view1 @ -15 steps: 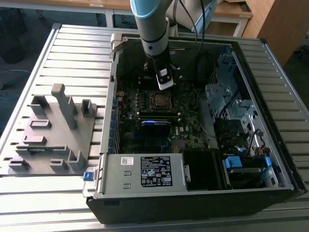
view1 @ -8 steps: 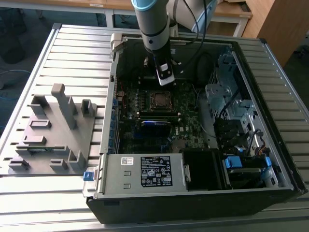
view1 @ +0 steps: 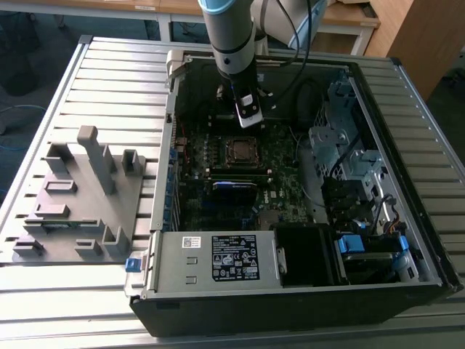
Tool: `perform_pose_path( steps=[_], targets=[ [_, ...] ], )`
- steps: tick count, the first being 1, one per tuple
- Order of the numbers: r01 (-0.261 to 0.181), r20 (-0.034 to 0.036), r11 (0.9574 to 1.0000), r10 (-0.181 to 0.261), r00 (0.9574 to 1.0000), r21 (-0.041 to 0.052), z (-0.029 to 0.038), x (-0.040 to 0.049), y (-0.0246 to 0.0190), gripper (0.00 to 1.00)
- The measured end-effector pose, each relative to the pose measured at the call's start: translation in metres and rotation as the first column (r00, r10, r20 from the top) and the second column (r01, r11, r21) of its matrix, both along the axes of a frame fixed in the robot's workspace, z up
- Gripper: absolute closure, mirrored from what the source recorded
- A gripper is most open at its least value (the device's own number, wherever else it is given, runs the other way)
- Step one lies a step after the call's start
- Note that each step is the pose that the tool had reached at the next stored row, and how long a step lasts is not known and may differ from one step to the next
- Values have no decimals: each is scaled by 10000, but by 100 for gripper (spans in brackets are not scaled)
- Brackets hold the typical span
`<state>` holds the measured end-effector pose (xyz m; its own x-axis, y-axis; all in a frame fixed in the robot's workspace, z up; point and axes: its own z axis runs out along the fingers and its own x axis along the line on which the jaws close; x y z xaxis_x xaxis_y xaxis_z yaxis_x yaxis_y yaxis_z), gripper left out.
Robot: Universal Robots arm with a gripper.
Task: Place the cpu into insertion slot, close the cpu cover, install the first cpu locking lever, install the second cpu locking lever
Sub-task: 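Install the first cpu locking lever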
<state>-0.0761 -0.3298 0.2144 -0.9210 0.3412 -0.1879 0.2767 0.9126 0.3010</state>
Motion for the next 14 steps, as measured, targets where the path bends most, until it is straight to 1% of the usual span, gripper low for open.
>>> perform_pose_path(
  steps=[1,2,3,4,7,8,10,14],
  targets=[
    [2,-1,10000,-2,10000,-33,0,0,0,90],
    [2,-1,9999,-2,10000,-102,0,-1,0,90],
    [2,0,9998,-2,10000,-195,0,0,0,90],
    [2,0,9995,-2,10000,-306,0,0,0,90],
    [0,-2,9977,0,10000,-674,0,0,-1,90],
    [0,-3,9971,-1,10000,-766,0,2,-1,90],
    [0,-12,9961,-1,10000,-881,0,5,0,90],
    [-5,-67,9926,-3,10000,-1216,0,17,0,90]
  ],
)
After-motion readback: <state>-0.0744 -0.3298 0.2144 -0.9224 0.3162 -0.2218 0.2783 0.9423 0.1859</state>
